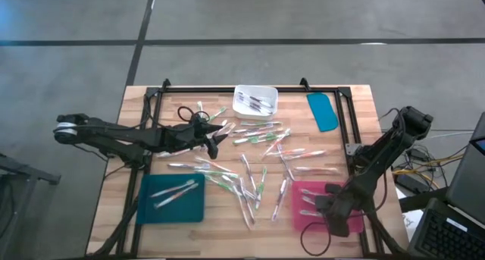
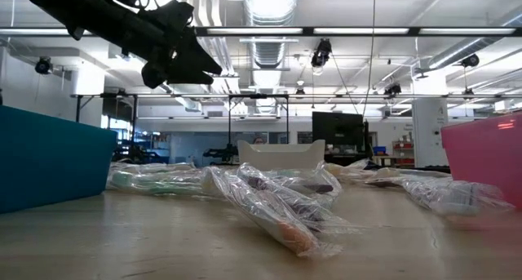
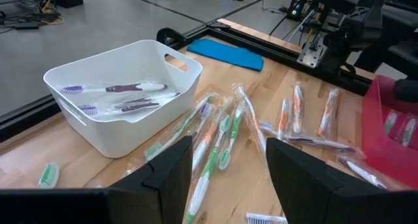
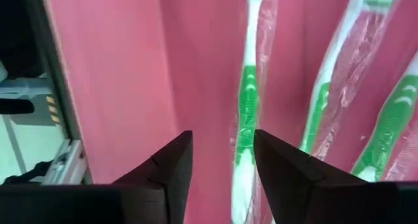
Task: Pick & Place Toothbrushes
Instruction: Put the orange toothbrush into the blue bin
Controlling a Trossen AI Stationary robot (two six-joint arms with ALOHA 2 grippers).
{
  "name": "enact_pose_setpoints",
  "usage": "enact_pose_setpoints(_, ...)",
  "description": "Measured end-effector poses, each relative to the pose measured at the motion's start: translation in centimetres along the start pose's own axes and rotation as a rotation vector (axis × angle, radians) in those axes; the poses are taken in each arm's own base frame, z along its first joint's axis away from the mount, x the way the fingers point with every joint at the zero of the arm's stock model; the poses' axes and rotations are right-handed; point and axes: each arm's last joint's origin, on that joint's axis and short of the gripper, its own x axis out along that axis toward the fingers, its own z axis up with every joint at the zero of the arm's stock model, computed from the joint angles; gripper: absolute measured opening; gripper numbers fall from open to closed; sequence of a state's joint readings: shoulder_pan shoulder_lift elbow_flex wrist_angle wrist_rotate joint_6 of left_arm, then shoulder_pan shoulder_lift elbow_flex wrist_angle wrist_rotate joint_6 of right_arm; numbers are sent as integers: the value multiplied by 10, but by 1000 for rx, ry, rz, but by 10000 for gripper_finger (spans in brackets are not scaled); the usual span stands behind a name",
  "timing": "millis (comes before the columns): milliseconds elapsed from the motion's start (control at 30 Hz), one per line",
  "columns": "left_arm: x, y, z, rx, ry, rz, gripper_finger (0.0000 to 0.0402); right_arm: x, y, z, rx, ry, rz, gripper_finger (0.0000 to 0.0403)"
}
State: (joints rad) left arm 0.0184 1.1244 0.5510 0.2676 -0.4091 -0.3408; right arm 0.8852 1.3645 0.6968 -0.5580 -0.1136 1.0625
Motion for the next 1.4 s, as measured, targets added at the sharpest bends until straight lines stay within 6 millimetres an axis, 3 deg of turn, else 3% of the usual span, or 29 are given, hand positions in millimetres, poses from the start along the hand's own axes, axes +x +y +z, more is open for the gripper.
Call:
enact_pose_setpoints(267,0,0,0,0,0,0,200,-29,2,4,5,-62,63,137)
enact_pose_setpoints(467,0,0,0,0,0,0,200,-61,-4,30,4,-292,51,99)
enact_pose_setpoints(700,0,0,0,0,0,0,200,-88,-42,78,-143,-418,-25,22)
enact_pose_setpoints(867,0,0,0,0,0,0,200,-107,-74,98,-215,-475,-62,11)
enact_pose_setpoints(1100,0,1,-3,141,37,4,200,-128,-104,92,-275,-576,-153,8)
enact_pose_setpoints(1400,0,0,0,158,-1,-3,200,-152,-122,61,-317,-787,-213,8)
